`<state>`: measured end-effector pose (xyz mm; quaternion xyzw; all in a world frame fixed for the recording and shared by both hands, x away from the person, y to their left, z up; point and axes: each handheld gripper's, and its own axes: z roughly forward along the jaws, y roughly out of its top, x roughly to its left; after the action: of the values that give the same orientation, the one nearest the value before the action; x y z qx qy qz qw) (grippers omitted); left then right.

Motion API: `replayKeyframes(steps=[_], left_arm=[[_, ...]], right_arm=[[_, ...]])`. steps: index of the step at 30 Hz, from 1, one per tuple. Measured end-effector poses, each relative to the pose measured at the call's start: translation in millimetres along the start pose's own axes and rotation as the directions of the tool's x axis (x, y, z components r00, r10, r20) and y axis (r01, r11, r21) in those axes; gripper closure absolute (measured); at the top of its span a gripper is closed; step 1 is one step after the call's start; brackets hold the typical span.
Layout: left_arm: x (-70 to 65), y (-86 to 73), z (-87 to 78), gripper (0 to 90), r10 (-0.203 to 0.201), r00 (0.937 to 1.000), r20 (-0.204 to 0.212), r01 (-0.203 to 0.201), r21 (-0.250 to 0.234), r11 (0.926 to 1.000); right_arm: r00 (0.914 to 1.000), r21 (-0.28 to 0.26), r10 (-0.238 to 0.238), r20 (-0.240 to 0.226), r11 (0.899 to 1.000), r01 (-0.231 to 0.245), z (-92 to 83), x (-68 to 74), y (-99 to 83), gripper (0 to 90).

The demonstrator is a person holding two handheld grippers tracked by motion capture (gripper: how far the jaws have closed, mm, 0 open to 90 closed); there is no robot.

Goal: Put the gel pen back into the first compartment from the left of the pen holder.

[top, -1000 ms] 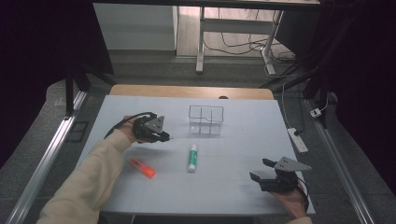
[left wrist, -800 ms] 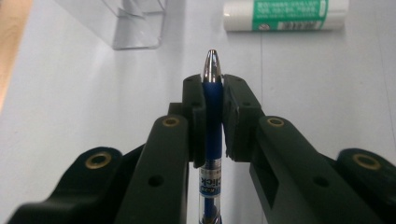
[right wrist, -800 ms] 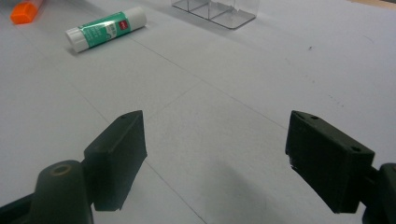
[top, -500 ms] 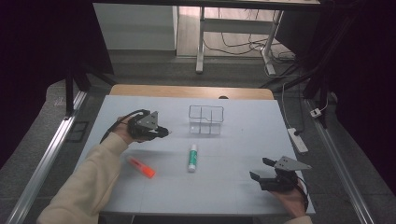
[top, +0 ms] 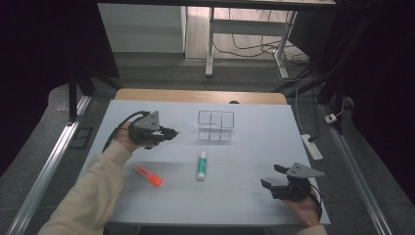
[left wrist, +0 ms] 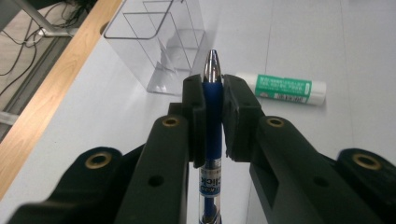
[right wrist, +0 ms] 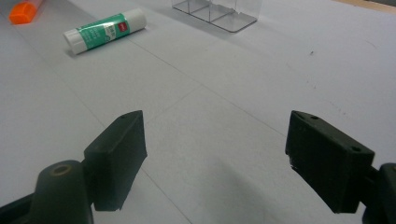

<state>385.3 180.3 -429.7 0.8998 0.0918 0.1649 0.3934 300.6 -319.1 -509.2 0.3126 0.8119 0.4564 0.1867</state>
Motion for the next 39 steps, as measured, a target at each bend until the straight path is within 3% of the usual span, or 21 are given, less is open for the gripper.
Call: replayKeyframes(steps=[5,11,16,22,27,31,39], left_arm=[[-0.2,0.0,-3.3,79.5,-0.037,0.9993,-0.001,0.037,-0.053,0.9979],[0.8,-0.4,-5.2,79.5,-0.083,0.9966,-0.007,0.082,-0.084,0.9931],[2.3,-1.2,-7.7,79.5,-0.166,0.9861,-0.009,0.163,-0.135,0.9773],[2.3,1.3,-9.8,79.4,-0.206,0.9779,-0.033,0.199,-0.155,0.9677],[3.9,2.6,-11.5,79.5,-0.261,0.9649,-0.032,0.250,-0.199,0.9477],[4.8,3.7,-12.1,79.4,-0.287,0.9573,-0.032,0.274,-0.222,0.9359],[5.6,6.5,-11.4,79.4,-0.309,0.9506,-0.025,0.294,-0.249,0.9229]], right_arm=[[1.0000,0.001,-0.001,0.001,1.000,0.001,0.5,0.1,0.2,19.7],[1.0000,0.003,0.000,0.003,1.000,0.000,0.4,-0.2,-0.1,19.8],[1.0000,0.006,-0.002,0.003,1.000,0.002,0.7,-0.1,-0.1,19.8],[1.0000,0.008,-0.004,0.004,1.000,0.004,0.7,-0.1,-0.2,19.8],[1.0000,0.011,-0.005,0.003,1.000,0.005,0.8,0.0,0.0,19.8],[1.0000,0.012,-0.005,0.008,1.000,0.005,0.7,0.2,0.0,19.8],[1.0000,0.009,-0.001,0.006,1.000,0.001,1.6,0.0,-0.5,19.8]])
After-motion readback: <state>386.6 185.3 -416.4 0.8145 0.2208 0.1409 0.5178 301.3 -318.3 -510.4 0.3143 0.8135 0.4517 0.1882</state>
